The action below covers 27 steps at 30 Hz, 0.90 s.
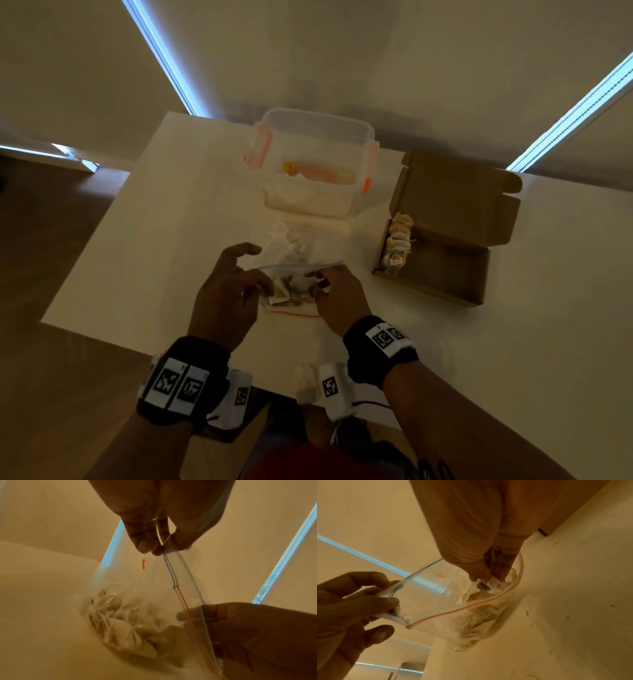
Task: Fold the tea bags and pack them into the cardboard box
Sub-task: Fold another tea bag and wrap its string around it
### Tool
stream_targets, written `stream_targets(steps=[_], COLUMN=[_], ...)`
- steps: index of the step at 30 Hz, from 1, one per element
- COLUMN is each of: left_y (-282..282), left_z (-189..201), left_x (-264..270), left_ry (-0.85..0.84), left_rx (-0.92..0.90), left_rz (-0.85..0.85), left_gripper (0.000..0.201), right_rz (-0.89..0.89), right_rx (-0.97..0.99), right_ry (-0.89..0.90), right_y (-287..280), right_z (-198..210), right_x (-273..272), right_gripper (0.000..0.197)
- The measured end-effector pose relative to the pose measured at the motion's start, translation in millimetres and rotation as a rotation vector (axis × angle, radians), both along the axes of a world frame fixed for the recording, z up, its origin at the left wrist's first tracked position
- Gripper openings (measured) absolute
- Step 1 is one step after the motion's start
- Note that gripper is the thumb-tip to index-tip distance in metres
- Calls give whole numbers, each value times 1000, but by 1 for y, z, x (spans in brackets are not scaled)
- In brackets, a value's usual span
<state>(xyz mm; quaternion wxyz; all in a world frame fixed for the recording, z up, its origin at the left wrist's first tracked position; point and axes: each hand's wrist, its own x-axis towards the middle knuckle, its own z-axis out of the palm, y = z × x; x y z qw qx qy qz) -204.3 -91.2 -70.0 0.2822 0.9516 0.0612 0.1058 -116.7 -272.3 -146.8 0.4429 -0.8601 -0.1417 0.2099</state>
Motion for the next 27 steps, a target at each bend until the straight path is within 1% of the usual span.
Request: stream_targets(steps=[2, 4, 7, 9, 11, 13, 15, 17, 19, 20, 22, 24, 27], left_y=[5, 7, 6, 5, 5, 4, 1, -1, -2, 0, 3, 6, 7], left_z=[0, -3, -4, -4, -4, -5, -7, -8, -8, -7, -7, -7, -5], left_x=[3, 6, 8, 8, 8, 8, 8, 7, 7, 7, 8, 9, 12], left_ry=[113, 207, 273, 298, 341, 385, 411, 416, 413, 414, 415, 404, 408], left_rx=[33, 29, -2, -30, -47, -44, -50, -70, -94, -100, -98, -110, -113], left_rz=[-38, -14, 11, 8, 3, -2, -10, -16, -5, 3, 9, 0, 4], left_gripper=[37, 41, 52, 55, 55, 54, 53, 51, 50, 50, 49, 49, 49], right_rz=[23, 49, 111, 169, 311, 485, 570, 540, 488, 469, 450, 383, 218], right_rx=[-13, -26, -55, -87, -214, -378, -479, -483, -428, -387, -337, -280, -147], right_ry=[-4, 18, 25, 24, 1, -80, -129, -194, -227, -231, -167, -89, -91], right_y=[5, 13, 25, 37, 50, 61, 64, 61, 59, 58, 56, 50, 36], right_z=[5, 8, 8, 6, 2, -1, 1, -4, -7, -9, -11, -4, 12], right_x=[1, 0, -2, -2, -5, -7, -8, -8, -8, -8, -6, -3, 0], right_gripper=[27, 29, 32, 34, 35, 38, 44, 39, 32, 31, 32, 28, 26])
